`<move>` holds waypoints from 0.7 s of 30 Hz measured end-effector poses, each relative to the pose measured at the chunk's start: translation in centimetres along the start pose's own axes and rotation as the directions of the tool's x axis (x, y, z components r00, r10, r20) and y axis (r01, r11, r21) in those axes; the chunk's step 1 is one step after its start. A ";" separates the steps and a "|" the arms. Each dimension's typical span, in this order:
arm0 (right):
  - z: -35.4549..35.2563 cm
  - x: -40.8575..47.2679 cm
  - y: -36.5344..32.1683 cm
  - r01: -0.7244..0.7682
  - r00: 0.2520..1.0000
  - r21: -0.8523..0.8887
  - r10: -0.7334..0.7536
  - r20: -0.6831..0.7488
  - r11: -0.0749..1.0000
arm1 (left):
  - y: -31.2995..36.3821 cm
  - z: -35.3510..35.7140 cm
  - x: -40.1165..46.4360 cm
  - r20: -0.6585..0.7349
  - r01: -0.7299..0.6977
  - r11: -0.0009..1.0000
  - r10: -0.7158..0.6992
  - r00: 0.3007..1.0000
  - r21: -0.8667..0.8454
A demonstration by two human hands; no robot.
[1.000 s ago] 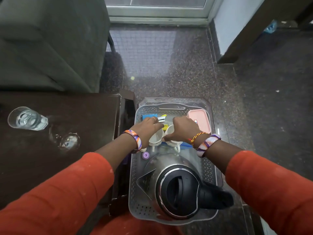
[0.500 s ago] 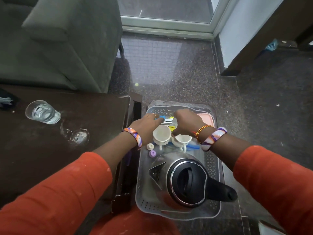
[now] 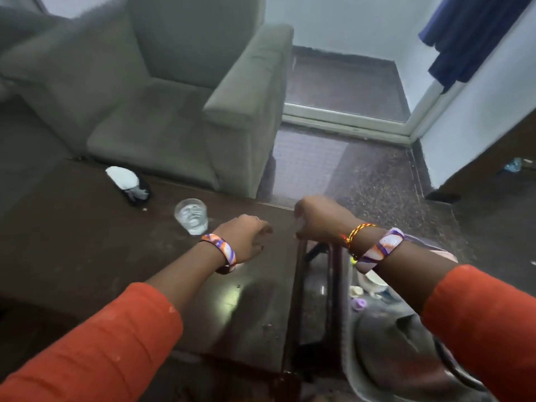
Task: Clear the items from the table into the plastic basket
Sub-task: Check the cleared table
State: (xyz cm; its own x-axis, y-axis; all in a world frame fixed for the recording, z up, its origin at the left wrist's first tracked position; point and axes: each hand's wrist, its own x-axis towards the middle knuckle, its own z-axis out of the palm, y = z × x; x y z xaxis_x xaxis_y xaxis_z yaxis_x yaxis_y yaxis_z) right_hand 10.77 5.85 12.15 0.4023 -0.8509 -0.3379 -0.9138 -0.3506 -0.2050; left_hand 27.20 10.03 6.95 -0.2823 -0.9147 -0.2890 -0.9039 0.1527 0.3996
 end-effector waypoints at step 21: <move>11.7 11.8 -22.5 -0.243 0.946 0.460 0.103 0.308 0.854 | -28.6 -3.8 -12.1 0.048 0.475 0.792 -0.497 0.867 -0.385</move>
State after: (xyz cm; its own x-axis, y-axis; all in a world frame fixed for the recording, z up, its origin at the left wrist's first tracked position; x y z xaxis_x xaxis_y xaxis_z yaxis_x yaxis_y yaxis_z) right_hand 36.76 8.29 2.04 0.3035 -0.7205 -0.6235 -0.8526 0.0868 -0.5153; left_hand 57.64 15.31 2.30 0.1886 -0.8506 -0.4909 -0.7259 -0.4574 0.5136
